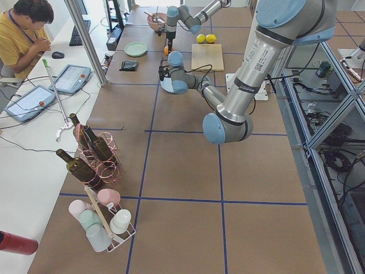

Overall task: Pick orange to plate
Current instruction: 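Grasp the orange with the right gripper and carry it over the plate, then lower the orange onto the light blue plate and open the right gripper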

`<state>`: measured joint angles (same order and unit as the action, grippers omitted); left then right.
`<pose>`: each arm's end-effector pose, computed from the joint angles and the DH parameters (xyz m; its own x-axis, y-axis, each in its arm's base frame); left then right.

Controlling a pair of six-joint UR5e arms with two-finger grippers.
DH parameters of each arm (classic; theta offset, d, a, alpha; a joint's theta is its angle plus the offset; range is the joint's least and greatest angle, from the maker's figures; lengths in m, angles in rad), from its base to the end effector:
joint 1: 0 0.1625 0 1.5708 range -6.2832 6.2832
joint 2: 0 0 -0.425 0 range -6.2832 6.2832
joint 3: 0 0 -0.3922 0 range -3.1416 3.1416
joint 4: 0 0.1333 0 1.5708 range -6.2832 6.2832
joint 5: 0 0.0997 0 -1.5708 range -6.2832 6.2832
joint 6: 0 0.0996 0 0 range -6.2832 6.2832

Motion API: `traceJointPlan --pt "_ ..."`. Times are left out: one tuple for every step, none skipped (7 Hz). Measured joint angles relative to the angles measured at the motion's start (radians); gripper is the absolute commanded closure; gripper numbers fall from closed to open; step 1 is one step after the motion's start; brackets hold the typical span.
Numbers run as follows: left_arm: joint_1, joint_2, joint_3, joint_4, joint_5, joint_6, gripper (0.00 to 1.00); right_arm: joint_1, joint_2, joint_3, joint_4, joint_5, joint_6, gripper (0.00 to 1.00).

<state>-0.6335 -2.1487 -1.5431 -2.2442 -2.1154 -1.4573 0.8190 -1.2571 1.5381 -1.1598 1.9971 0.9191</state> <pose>0.5001 -0.4687 0.2487 0.2853 -0.0894 -0.9542 0.0819 0.9943 -0.0686 -0.3716 -0.5323 0.4642 0.7122 -0.0469 0.7004 -0.0666 0.9888 0.1339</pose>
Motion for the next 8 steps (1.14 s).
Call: traceJointPlan --pt "0.0 0.001 -0.002 0.0 0.0 0.0 0.35 0.0 0.015 0.016 -0.003 0.001 0.006 1.0" --pt "-0.002 0.003 -0.015 0.0 0.0 0.0 0.35 -0.006 0.057 0.039 -0.01 0.001 0.049 1.0" --pt "-0.008 0.019 -0.053 0.001 0.0 -0.001 0.35 -0.035 0.121 0.052 -0.012 -0.003 0.161 1.0" --pt "-0.017 0.049 -0.105 0.001 -0.002 -0.001 0.35 -0.091 0.192 0.054 -0.012 -0.031 0.294 1.0" --pt "-0.032 0.079 -0.154 0.001 -0.005 -0.001 0.35 -0.169 0.262 0.049 -0.012 -0.098 0.427 1.0" --pt "-0.042 0.098 -0.18 0.001 -0.005 -0.002 0.35 -0.234 0.315 0.038 -0.014 -0.162 0.515 1.0" --pt "-0.046 0.106 -0.188 0.002 -0.003 -0.002 0.35 -0.277 0.35 0.022 -0.018 -0.196 0.563 1.0" --pt "-0.048 0.109 -0.188 0.002 -0.003 -0.002 0.35 -0.307 0.376 -0.008 -0.023 -0.219 0.592 1.0"
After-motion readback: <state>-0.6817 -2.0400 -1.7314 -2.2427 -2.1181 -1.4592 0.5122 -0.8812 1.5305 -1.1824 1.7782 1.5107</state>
